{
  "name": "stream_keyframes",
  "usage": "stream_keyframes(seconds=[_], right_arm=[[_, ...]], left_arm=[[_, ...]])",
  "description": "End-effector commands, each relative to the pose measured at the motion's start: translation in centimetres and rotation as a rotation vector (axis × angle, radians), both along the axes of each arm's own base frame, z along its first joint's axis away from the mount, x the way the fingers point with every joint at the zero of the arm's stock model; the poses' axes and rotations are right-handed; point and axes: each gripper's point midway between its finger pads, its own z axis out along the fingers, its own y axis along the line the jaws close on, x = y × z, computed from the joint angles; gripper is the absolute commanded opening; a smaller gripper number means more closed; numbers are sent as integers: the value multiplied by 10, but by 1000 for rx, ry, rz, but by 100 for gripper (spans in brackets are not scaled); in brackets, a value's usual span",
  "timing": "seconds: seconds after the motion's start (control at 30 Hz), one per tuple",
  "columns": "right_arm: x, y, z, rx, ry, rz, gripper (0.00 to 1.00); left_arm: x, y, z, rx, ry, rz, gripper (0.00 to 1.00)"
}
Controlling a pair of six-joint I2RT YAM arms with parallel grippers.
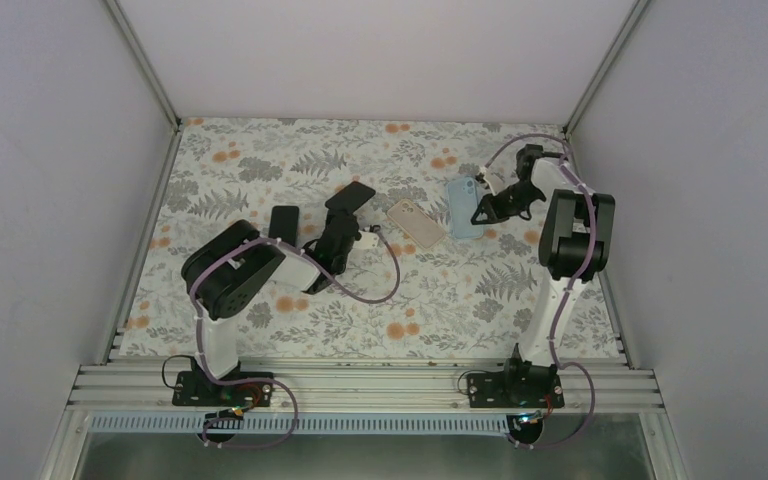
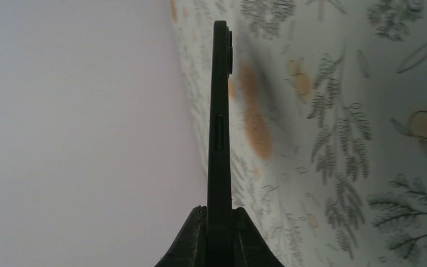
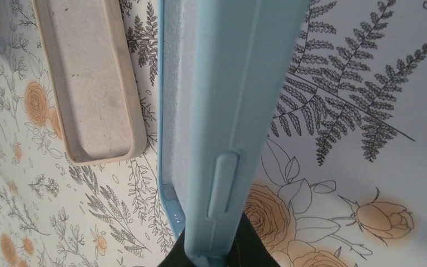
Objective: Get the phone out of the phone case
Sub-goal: Place the phone case at the center of the board, then reset both arms
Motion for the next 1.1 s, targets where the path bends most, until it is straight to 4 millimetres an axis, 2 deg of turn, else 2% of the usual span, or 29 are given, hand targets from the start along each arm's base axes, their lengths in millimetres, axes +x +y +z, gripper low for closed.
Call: stream_keyframes(seconds=[0.0,0.1,0.2,0.27,0.33,0.43,0.5,0.53,0.57,0.63,0.7,0.8,0.87,0.93,0.97,1.07], right_arm=[[-14,-21,-18,-81,65,-2,4],[-15,-30,-18,-101,73,-19,4],[-18,-39,-18,-120,78,-24,4],[-21,-45,-19,-124,84,-29,10],[-25,-49,-19,-123,95,-27,29],[-30,-57,-19,-152,105,-28,54],[-33,-66,-16,-211,103,-33,69],[-35,-72,-12,-251,95,-37,73],[-35,-79,-5,-300,73,-43,86],[-34,-94,15,-395,21,-53,90],[-32,-111,46,-503,-55,-73,99],[-25,-134,102,-672,-214,-125,100],[-16,-144,137,-742,-318,-174,100],[-10,-145,178,-749,-441,-228,100],[-7,-142,194,-734,-495,-254,100],[-1,-127,224,-635,-621,-320,100]], left_arm=[[13,4,-20,15,76,48,2],[18,5,-34,49,113,66,2],[18,3,-40,56,134,69,2],[16,3,-44,54,165,73,4],[11,2,-49,59,216,65,16],[-6,1,-55,60,320,31,44],[-18,0,-56,53,407,18,75],[-26,1,-59,56,468,18,94],[-34,2,-59,53,519,18,99],[-54,6,-57,63,624,22,100],[-78,15,-52,69,749,65,100],[-106,9,-22,-36,932,81,100],[-110,7,11,-146,990,82,100],[-103,5,52,-274,999,65,100],[-96,7,80,-349,974,53,100],[-70,27,148,-565,909,49,100]])
